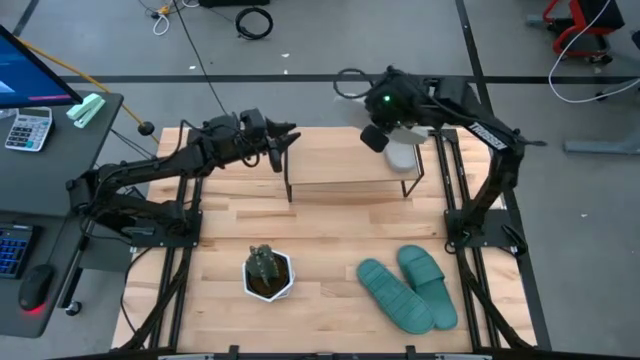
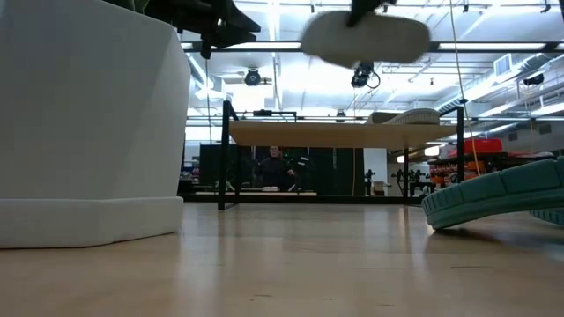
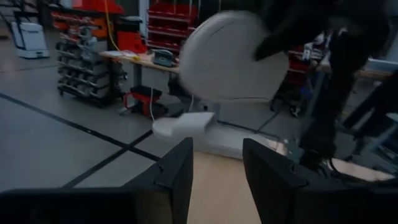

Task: Pick and place slides into the shelf
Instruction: Put the gray slide on the shelf

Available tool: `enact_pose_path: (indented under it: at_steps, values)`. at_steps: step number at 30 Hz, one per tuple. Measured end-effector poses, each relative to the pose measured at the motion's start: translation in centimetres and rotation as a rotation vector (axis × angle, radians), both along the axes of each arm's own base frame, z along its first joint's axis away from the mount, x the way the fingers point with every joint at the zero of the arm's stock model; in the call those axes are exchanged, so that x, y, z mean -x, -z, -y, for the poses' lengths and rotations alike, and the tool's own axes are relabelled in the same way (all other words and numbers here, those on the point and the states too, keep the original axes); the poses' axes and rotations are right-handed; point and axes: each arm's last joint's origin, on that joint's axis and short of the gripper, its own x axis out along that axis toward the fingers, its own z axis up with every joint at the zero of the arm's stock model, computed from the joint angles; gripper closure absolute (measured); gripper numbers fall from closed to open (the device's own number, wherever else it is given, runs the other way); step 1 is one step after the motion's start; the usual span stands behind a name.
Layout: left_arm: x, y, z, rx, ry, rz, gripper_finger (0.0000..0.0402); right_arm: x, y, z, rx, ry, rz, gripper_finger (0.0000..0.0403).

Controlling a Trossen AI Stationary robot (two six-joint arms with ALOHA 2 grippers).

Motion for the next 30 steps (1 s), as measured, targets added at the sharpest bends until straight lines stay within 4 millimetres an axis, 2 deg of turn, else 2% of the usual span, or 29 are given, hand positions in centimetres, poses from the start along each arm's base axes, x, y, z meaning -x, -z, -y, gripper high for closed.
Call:
enact_pose_path:
  at_steps: [4, 8, 13, 22, 30]
  values:
    - [0.4, -0.6, -0.7, -0.03, -0.032, 0.055, 0.0247, -0.5, -1.3, -1.0, -0.031, -0.121, 0.097, 0.0323]
    - [0.9, -1.1, -1.6, -0.031, -0.06, 0.11, 0.0231, -0.5, -1.0, -1.3, -0.049, -0.137, 0.086, 0.0323]
    - [1.1, -1.1, -2.3, 0.041, -0.003, 0.163, 0.0201, -1.4, -0.8, -1.0, -0.035, -0.155, 0.102, 0.0323]
    - [0.2, -0.9, -2.2, 0.104, 0.097, 0.22, 0.016, -3.3, 0.2, -0.3, -0.023, -0.193, 0.089, 0.0323]
    - [-0.5, -0.3, -1.9, 0.162, 0.168, 0.216, 0.0162, -4.0, 0.1, -0.3, -0.045, -0.247, 0.151, 0.0323]
